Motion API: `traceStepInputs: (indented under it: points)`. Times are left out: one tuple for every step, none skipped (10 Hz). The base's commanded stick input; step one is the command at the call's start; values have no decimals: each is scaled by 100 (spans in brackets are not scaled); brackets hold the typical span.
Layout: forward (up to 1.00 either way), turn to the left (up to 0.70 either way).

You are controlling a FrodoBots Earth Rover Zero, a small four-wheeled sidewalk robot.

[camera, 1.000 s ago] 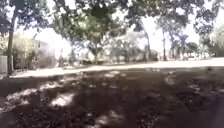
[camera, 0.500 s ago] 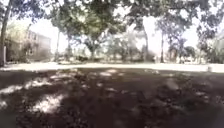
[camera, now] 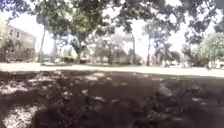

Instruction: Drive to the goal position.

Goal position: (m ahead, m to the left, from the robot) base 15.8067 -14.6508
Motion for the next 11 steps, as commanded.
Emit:
traceStepInputs:
  points:
    - [70, 0]
    - [70, 0]
    - [70, 0]
    - [70, 0]
    - [70, 0]
    - [70, 0]
    - [70, 0]
    - [70, 0]
    - [70, 0]
    - [70, 0]
    - [70, 0]
